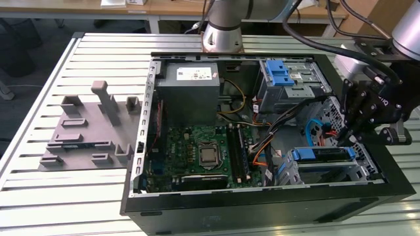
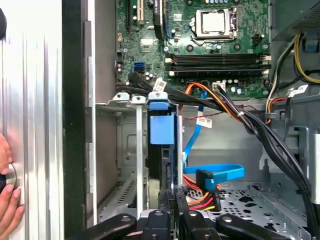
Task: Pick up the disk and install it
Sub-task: 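Insert the first disk wire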
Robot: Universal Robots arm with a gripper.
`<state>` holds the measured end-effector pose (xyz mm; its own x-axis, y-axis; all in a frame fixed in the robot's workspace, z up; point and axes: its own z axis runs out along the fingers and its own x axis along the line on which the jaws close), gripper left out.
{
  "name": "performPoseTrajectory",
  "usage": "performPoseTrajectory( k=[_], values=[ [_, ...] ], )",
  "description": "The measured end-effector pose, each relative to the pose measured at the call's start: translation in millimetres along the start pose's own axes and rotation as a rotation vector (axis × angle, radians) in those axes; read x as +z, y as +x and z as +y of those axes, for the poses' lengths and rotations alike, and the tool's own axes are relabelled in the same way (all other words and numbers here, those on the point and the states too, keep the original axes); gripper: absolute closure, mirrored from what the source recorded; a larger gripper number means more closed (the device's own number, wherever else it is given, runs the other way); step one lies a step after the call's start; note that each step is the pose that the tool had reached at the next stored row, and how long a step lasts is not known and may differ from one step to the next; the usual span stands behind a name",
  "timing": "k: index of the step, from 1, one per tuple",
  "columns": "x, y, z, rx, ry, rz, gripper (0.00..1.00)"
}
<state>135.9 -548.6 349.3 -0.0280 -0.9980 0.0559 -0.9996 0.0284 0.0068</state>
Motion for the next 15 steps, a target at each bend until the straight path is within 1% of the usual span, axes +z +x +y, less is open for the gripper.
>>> performPoseTrajectory(
  k=[3,7,14,15],
  values=[
    [0.4,2.1,1.1,-0.003,0.0014,-0.0023,0.83],
    [1.0,3.2,2.0,-0.004,0.0019,-0.0110,0.83],
    [3.2,5.3,2.5,-0.004,0.0020,-0.0117,0.83],
    [3.5,5.4,2.8,-0.004,0.0020,-0.0129,0.83]
  ],
)
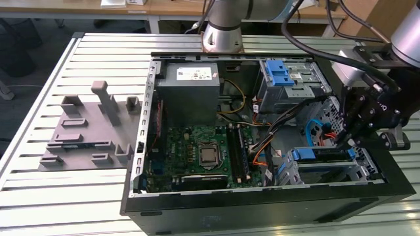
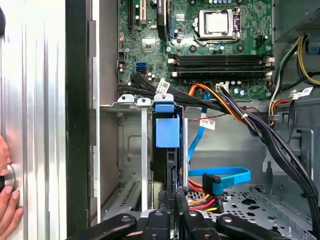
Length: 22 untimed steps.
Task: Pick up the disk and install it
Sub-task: 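Insert the first disk wire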
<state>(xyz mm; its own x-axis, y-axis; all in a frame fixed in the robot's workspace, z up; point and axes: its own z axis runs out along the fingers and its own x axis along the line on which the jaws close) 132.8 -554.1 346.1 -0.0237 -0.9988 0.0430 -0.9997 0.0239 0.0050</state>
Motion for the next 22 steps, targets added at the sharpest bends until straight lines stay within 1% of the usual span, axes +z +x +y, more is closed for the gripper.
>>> performPoseTrajectory(
  k=[2,11,15,22],
  values=[
    [0.8,-0.1,0.4,0.000,0.0000,-0.0025,0.83],
    [4.0,-0.1,3.2,0.007,-0.0001,-0.0029,0.83],
    [5.3,-0.2,3.3,0.007,-0.0002,-0.0064,0.83],
    [7.3,-0.3,3.3,0.001,0.0000,-0.0064,0.83]
  ],
)
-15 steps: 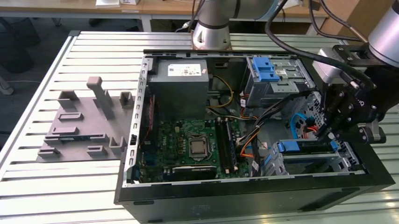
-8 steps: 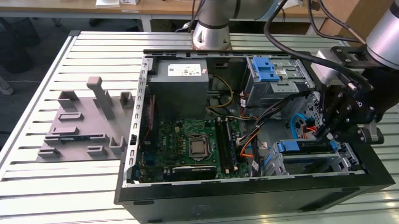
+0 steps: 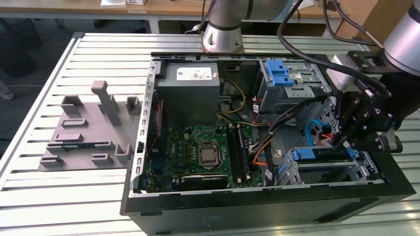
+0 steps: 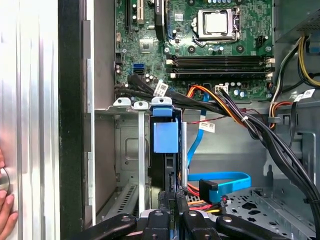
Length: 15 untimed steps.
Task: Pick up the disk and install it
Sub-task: 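Insert the first disk wire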
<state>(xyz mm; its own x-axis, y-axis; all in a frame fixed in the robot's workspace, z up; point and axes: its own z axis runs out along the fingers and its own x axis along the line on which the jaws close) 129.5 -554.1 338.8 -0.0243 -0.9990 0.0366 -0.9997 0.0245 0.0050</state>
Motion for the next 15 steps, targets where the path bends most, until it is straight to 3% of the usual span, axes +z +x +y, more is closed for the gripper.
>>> performPoseTrajectory(
  k=[15],
  values=[
    [3.8,-0.2,0.0,-0.020,0.0007,-0.0002,0.83]
  ],
)
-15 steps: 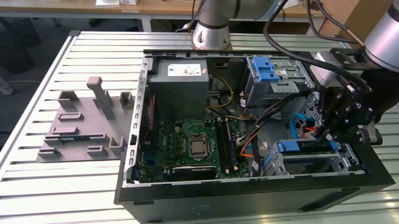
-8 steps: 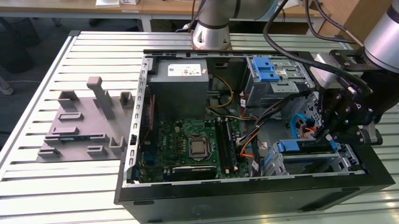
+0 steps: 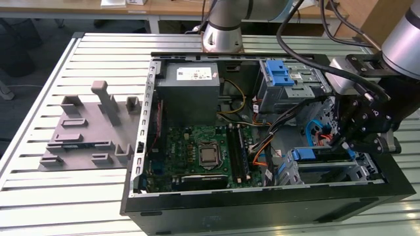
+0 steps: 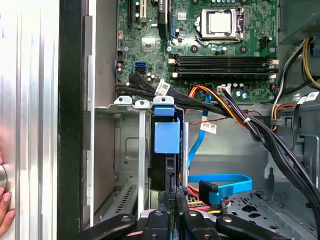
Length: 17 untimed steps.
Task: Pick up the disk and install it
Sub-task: 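Insert the first disk wire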
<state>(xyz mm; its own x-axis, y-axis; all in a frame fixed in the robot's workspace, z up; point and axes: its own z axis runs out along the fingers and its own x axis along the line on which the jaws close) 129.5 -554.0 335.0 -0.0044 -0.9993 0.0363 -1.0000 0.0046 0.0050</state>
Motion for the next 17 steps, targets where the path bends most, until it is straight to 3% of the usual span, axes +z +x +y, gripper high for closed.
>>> performPoseTrajectory(
  k=[17],
  values=[
    [1.1,-1.4,1.9,-0.003,0.0001,-0.0029,0.83]
  ],
)
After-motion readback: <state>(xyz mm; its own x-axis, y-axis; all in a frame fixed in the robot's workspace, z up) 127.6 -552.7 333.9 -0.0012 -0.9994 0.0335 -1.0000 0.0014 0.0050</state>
